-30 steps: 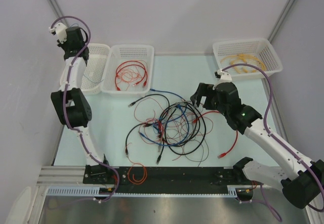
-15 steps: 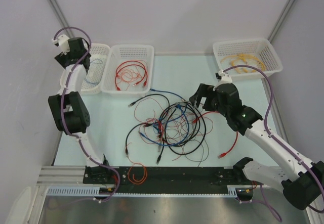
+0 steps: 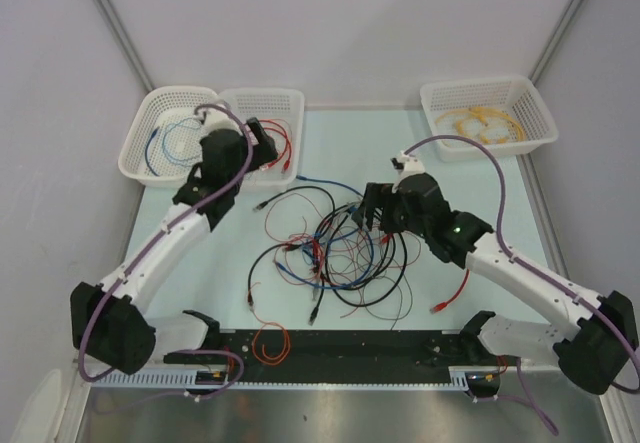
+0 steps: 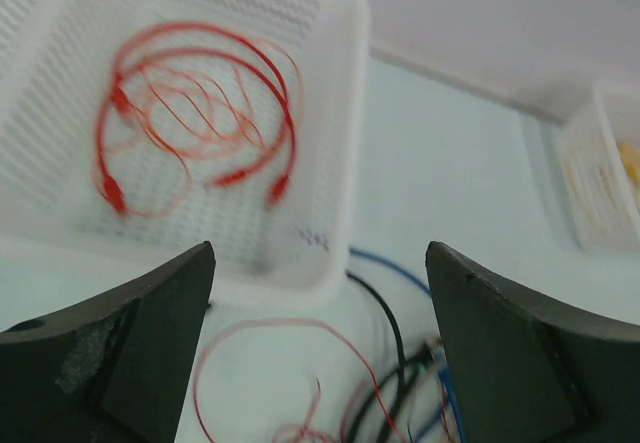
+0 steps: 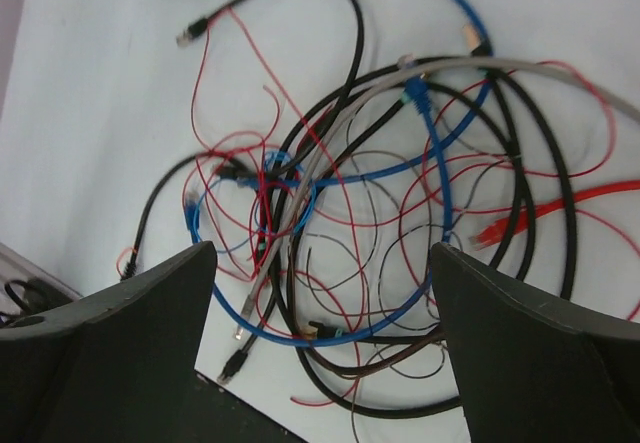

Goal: Untangle the cables

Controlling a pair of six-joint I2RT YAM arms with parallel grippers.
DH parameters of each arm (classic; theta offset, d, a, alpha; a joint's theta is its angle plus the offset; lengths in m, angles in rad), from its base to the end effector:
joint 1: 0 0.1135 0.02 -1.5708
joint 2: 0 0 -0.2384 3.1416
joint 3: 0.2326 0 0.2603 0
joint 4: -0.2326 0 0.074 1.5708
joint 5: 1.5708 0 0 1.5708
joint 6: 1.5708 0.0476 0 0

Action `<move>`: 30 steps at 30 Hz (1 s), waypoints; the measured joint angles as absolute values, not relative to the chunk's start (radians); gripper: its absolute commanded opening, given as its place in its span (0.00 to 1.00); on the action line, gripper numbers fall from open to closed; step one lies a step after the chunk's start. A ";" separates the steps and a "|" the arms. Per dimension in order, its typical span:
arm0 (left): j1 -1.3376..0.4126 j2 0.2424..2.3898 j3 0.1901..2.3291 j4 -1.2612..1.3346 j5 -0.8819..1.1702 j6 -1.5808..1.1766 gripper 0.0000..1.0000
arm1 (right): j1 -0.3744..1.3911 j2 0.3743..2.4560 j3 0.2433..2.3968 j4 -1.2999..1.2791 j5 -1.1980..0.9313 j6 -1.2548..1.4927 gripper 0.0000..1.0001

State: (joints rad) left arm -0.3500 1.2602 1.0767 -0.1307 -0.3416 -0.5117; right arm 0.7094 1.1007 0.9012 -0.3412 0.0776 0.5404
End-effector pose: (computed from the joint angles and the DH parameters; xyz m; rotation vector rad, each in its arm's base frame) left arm 0.3062 -0.0948 0.3165 -0.3827 1.8358 -0.2730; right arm 0.2120 0.1772 0.2721 -0.1363 2.1770 0.6534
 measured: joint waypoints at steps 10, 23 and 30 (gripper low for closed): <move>-0.598 1.043 0.776 -0.253 -0.242 -0.606 0.89 | 0.789 1.362 0.894 -0.263 0.067 0.493 0.74; -0.674 0.863 0.678 -0.336 -0.231 -0.658 0.89 | 0.658 1.589 0.889 -0.048 0.127 0.469 0.58; -0.675 0.856 0.654 -0.355 -0.231 -0.665 0.89 | 0.611 1.706 0.911 -0.008 0.132 0.450 0.57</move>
